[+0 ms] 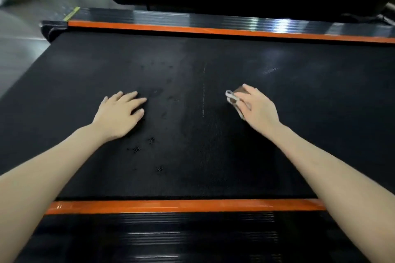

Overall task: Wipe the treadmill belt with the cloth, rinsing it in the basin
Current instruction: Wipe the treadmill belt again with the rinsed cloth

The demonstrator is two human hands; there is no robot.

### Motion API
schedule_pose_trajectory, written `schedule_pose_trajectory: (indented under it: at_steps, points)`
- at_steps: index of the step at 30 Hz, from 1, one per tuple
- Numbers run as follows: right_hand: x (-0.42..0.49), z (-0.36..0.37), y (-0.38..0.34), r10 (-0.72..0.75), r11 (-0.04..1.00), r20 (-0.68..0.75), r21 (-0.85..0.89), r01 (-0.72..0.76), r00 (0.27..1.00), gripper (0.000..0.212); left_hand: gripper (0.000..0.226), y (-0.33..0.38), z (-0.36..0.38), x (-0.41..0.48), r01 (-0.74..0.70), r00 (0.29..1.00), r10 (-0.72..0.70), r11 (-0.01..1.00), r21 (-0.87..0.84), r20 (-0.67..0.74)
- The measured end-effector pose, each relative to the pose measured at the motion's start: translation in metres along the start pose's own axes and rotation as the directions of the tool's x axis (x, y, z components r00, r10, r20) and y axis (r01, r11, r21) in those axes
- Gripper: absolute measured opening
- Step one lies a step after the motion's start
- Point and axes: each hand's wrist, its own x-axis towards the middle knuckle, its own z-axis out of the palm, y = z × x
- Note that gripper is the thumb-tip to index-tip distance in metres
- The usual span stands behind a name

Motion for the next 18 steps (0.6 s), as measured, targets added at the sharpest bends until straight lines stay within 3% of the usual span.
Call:
schedule_pose_trajectory:
  at_steps: [1, 2, 4, 6, 8, 10, 12, 14, 15, 17, 18]
  points:
    - [0.005, 0.002, -0.002, 0.092, 0.996, -0.013, -0.001, -0.092, 0.996, 0.03, 0.047, 0.0, 0.001, -0.005, 0.011, 1.0, -0.011, 1.0, 0.018, 0.028]
    - [0.003, 0.005, -0.011, 0.093, 0.995, -0.025, -0.03, -0.094, 0.995, 0.03, 0.048, 0.0, 0.003, -0.007, 0.022, 0.998, -0.024, 0.999, 0.036, 0.059]
    - [-0.019, 0.01, -0.041, -0.116, 0.993, -0.042, -0.028, 0.115, 0.992, 0.031, 0.049, 0.003, 0.008, -0.01, 0.041, 0.996, -0.044, 0.998, 0.039, 0.078]
    - [-0.056, 0.015, -0.072, -0.374, 0.925, 0.042, 0.093, 0.369, 0.926, 0.031, 0.049, 0.004, 0.009, -0.01, 0.052, 0.997, -0.054, 0.998, 0.031, 0.051]
    - [-0.083, 0.013, -0.084, -0.512, 0.849, 0.157, 0.239, 0.471, 0.844, 0.033, 0.05, 0.005, 0.008, -0.011, 0.062, 0.996, -0.063, 0.998, 0.029, 0.058]
    - [-0.073, 0.003, -0.071, -0.566, 0.823, 0.244, 0.219, 0.524, 0.787, 0.036, 0.05, 0.006, 0.008, -0.012, 0.066, 0.995, -0.07, 0.996, 0.054, 0.074]
    - [-0.05, -0.005, -0.043, -0.492, 0.87, 0.252, 0.135, 0.473, 0.833, 0.04, 0.051, 0.008, 0.009, -0.014, 0.065, 0.995, -0.072, 0.994, 0.093, 0.076]
    - [-0.03, -0.012, -0.01, -0.239, 0.971, 0.137, 0.058, 0.233, 0.961, 0.037, 0.051, 0.009, 0.012, -0.015, 0.057, 0.995, -0.065, 0.991, 0.121, 0.07]
    - [-0.024, -0.013, 0.001, -0.096, 0.995, 0.084, 0.038, 0.093, 0.992, 0.035, 0.051, 0.01, 0.013, -0.016, 0.055, 0.996, -0.064, 0.99, 0.132, 0.063]
    - [-0.027, -0.008, 0.003, 0.025, 1.0, 0.033, 0.017, -0.025, 0.999, 0.035, 0.051, 0.011, 0.013, -0.016, 0.048, 0.997, -0.058, 0.987, 0.154, 0.06]
    - [-0.034, -0.006, -0.002, 0.012, 1.0, 0.031, 0.013, -0.012, 0.999, 0.035, 0.051, 0.011, 0.011, -0.016, 0.038, 0.996, -0.051, 0.987, 0.159, 0.074]
